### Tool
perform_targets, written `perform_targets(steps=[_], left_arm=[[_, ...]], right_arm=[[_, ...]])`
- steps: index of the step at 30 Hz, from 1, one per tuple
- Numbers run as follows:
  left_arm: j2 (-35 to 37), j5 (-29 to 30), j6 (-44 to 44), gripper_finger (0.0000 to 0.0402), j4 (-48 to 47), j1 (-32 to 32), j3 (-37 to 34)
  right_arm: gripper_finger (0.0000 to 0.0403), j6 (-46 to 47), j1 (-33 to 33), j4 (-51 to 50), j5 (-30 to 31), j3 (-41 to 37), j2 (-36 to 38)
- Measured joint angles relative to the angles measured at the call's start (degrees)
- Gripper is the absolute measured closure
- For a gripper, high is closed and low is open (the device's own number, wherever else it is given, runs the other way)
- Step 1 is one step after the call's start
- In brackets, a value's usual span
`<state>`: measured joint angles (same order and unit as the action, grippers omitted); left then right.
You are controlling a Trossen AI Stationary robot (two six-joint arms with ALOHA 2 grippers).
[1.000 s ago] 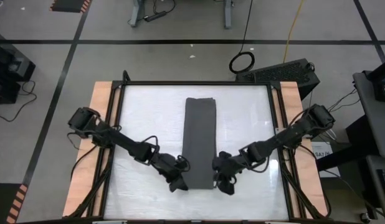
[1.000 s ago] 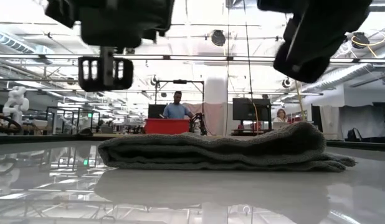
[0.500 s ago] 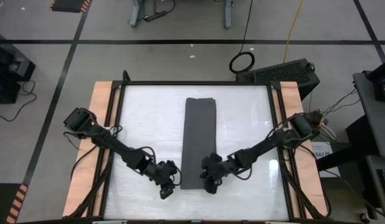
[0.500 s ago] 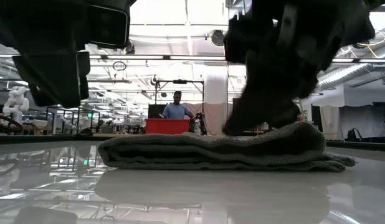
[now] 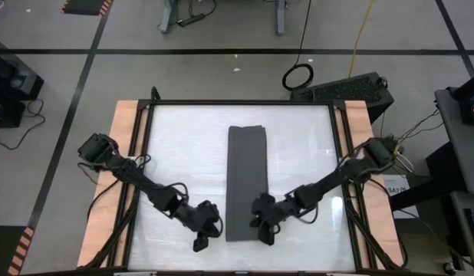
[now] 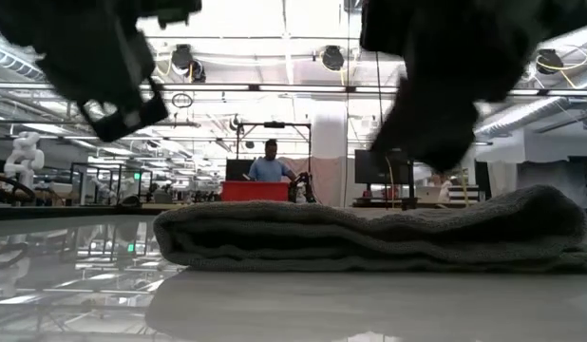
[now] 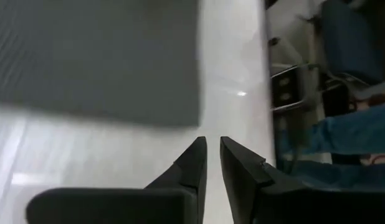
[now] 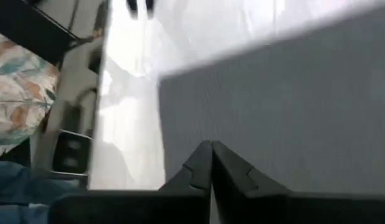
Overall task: Roll towel into tight, uniform cylinder
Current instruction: Roll the gray towel
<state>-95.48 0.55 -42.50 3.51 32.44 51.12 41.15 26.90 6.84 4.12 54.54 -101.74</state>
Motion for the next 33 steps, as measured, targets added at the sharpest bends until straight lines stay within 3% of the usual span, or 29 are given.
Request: perform_targets(steps=[3, 7, 11, 15, 19, 25, 33], left_arm=[[0.00, 0.10, 3.96, 0.0324, 3.66, 0.72, 0.01], [0.00, 2.92, 7.55, 0.0267, 3.97, 1.37, 0.05], [0.00, 6.56, 18.93, 0.0210, 3.58, 2.22, 0.05], [0.00, 8.79, 29.57, 0.0173, 2.33, 2.50, 0.27], [-0.38, 10.07, 40.06, 0.0159, 0.34, 2.59, 1.98], [-3.80, 10.22, 50.32, 0.0157, -0.94, 2.52, 4.16], [-6.85, 12.13, 48.93, 0.0157, -1.68, 1.11, 4.38]], right_arm=[[0.0380, -10.70, -0.11, -6.18, -3.87, 0.04, 5.00], [0.0311, -23.18, 2.49, -21.89, -7.52, 0.02, 8.78], [0.0218, -32.06, 5.02, -28.53, -1.70, 0.00, 8.14], [0.0126, -34.48, 6.84, -26.67, 5.12, -0.02, 6.56], [0.0062, -37.97, 9.32, -23.35, 8.19, 0.02, 4.23], [0.0025, -43.84, 12.72, -20.41, 10.04, 0.09, -1.00], [0.0025, -44.25, 14.03, -20.82, 17.68, 0.26, -1.97]])
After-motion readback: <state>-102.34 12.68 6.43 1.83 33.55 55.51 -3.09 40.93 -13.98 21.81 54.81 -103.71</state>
